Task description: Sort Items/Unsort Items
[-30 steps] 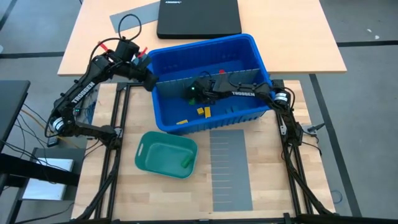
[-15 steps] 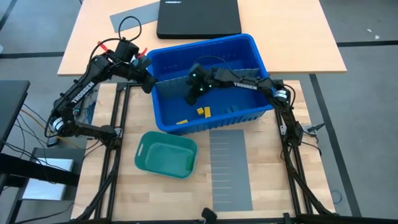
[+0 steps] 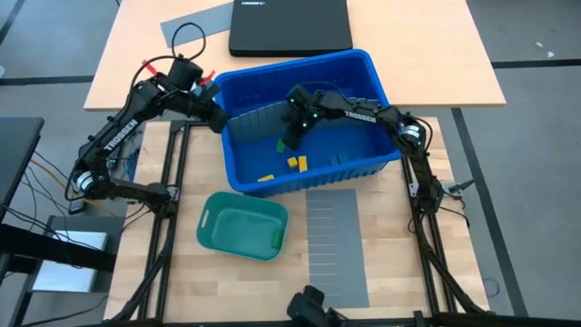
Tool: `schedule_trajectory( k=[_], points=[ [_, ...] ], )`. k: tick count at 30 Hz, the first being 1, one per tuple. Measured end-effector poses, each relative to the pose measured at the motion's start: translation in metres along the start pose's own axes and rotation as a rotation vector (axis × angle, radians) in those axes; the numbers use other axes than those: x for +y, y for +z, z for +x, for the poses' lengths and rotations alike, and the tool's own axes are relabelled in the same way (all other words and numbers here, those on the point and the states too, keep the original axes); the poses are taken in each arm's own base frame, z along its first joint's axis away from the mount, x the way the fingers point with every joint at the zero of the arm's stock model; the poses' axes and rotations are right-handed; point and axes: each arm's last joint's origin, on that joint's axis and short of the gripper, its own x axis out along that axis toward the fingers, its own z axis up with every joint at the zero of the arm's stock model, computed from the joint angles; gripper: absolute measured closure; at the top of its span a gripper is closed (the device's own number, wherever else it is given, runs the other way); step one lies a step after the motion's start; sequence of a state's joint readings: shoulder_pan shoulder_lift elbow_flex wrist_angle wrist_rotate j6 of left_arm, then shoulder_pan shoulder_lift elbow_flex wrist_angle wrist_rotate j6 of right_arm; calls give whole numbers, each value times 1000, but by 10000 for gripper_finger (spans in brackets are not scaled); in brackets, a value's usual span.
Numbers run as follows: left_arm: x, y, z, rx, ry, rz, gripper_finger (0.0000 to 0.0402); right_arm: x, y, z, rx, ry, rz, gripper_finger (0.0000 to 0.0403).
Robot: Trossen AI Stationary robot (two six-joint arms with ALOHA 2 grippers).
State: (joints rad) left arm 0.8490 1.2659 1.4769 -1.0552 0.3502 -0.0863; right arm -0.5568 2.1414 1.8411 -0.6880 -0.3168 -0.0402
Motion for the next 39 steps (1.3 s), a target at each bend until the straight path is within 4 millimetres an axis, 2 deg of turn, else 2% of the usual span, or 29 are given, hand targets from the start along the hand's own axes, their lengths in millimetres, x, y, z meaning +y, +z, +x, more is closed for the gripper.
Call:
schedule_trajectory(
  k=[3,6,11,17,20,22,25,31,39],
  points=[
    [0,1,0,-9,2,-8,401,-7,-7,-2,60,9,6,402],
    [-2,1,1,-5,-4,-21,401,-4,-8,-18,84,33,-17,402],
    [-7,-7,3,67,-12,-110,401,16,-2,-70,38,45,-90,403],
    [2,-31,8,225,247,-327,401,37,1,-140,-81,-4,-78,403],
    [6,-46,10,271,338,-386,401,42,1,-163,-131,-37,-86,403],
    [9,-53,15,260,338,-400,401,43,0,-173,-153,-60,-81,403],
    [15,-59,33,212,286,-426,401,44,-1,-183,-176,-73,-66,403],
    [25,-63,63,85,230,-470,401,44,-4,-183,-149,-51,-32,403],
    [46,-48,60,-81,288,-412,401,54,-5,-181,-131,35,-79,403]
  ],
)
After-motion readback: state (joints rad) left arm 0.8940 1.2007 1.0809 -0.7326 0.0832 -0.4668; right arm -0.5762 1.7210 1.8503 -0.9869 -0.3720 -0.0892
